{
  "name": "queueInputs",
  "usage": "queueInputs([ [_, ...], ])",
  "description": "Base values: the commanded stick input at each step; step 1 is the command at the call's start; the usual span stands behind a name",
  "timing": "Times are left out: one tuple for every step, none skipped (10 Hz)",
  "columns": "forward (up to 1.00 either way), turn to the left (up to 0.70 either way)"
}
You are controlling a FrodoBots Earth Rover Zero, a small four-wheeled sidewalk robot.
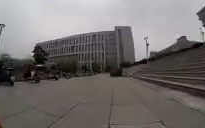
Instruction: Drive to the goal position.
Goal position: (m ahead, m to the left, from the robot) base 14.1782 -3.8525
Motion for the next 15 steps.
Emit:
queueInputs([
  [0.70,-0.01],
  [0.70,-0.01],
  [0.70,-0.01],
  [0.70,-0.01],
  [0.70,-0.01],
  [0.70,-0.01],
  [0.70,-0.01],
  [0.70,-0.01],
  [0.70,-0.01],
  [0.70,-0.01],
  [0.70,-0.01],
  [0.70,-0.01],
  [0.70,-0.01],
  [0.70,-0.01],
  [0.70,-0.01],
])
